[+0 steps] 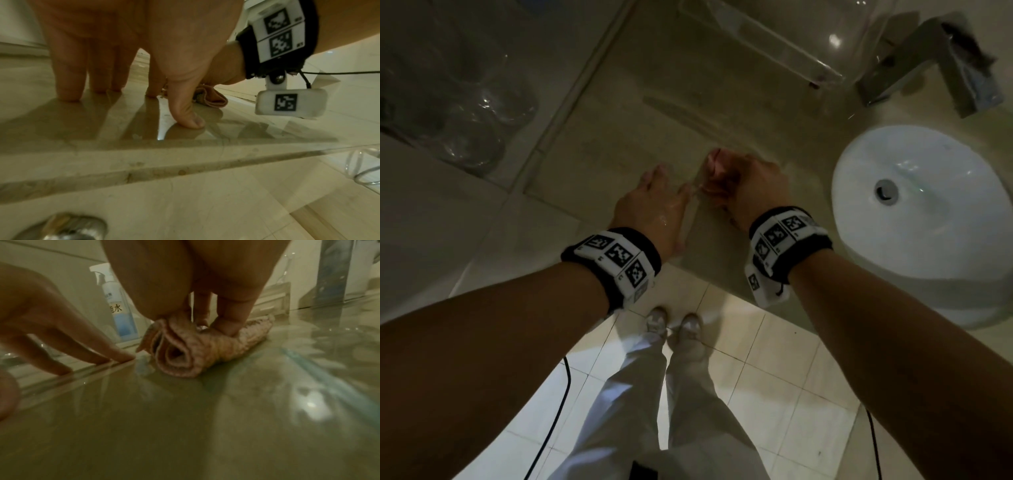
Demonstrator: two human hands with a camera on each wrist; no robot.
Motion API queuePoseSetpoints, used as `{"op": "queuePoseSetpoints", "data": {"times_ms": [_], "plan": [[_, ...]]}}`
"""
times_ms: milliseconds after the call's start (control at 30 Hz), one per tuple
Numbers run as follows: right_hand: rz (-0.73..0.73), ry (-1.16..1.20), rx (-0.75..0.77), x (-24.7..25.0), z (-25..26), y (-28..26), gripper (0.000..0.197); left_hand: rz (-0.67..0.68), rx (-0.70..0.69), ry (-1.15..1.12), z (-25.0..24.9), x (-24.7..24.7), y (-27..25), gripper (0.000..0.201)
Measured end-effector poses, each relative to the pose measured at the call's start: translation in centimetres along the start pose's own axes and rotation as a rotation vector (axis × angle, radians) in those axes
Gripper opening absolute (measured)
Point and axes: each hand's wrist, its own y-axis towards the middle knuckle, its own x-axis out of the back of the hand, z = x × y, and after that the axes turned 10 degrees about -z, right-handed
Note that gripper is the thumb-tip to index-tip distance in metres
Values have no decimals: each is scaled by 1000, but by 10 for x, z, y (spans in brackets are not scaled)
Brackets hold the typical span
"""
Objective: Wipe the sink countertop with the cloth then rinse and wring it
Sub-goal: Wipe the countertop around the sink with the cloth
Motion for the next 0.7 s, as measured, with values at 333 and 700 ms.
{"op": "queuePoseSetpoints", "data": {"times_ms": [333, 700], "plan": [[79, -22, -14, -18, 8, -51, 33, -28, -14, 16, 0, 0, -2, 88], [-90, 128, -172, -44, 18, -95, 28, 28, -27, 48, -1, -2, -1, 96]]}}
